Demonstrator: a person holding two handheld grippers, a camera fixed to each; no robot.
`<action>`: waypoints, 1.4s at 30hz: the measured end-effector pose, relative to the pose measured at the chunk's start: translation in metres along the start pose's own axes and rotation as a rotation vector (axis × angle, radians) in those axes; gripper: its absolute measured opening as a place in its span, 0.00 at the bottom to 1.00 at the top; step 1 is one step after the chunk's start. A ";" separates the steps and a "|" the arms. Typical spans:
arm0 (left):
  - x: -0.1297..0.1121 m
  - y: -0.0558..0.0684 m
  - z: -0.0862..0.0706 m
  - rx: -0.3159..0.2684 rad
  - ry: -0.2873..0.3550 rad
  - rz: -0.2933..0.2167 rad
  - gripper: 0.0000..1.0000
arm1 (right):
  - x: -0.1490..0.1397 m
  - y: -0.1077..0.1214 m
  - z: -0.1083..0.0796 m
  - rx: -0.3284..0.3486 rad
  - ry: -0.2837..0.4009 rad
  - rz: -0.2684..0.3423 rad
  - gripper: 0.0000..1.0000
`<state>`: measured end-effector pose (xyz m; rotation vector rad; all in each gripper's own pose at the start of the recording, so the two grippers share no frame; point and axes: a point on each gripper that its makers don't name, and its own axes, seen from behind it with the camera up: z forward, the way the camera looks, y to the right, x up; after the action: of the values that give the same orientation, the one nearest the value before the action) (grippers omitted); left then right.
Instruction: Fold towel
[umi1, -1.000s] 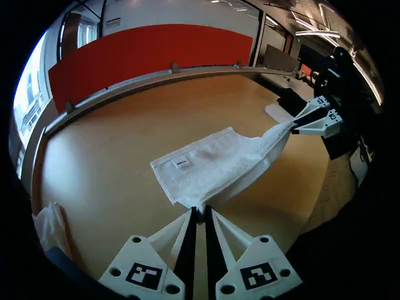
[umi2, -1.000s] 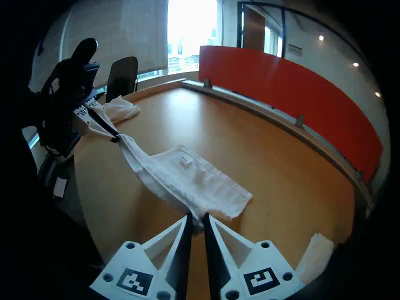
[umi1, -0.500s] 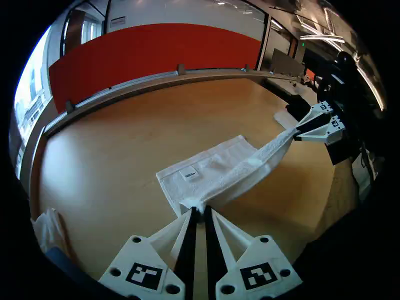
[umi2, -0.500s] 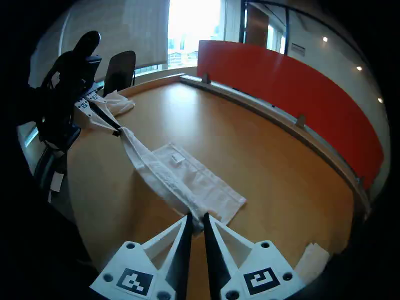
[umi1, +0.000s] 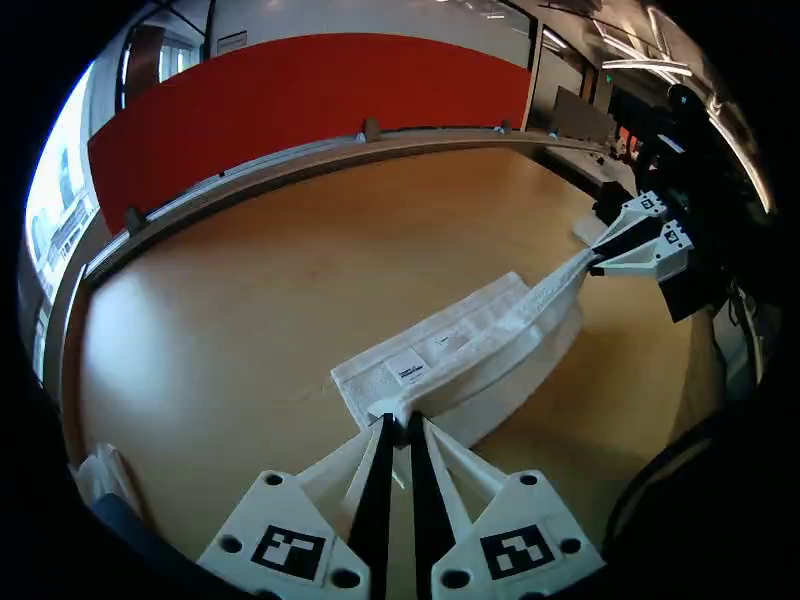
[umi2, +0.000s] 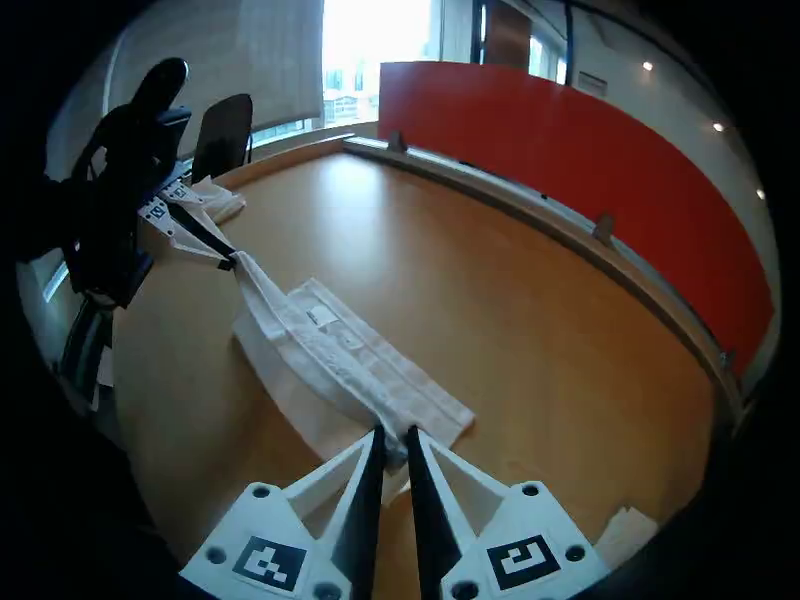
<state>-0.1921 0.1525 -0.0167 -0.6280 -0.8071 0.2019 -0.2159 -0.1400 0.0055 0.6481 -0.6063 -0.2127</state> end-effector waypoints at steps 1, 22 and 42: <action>0.000 -0.001 0.002 0.000 -0.001 0.000 0.12 | -0.001 0.001 0.002 0.001 -0.004 0.002 0.16; -0.010 -0.014 0.049 0.020 -0.038 0.031 0.12 | -0.037 0.015 0.040 0.005 -0.077 0.082 0.19; -0.012 -0.039 0.079 0.131 -0.054 0.104 0.44 | -0.042 0.044 0.064 -0.086 -0.088 0.124 0.54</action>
<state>-0.2597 0.1514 0.0407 -0.5433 -0.8074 0.3646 -0.2875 -0.1220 0.0544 0.5179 -0.7163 -0.1510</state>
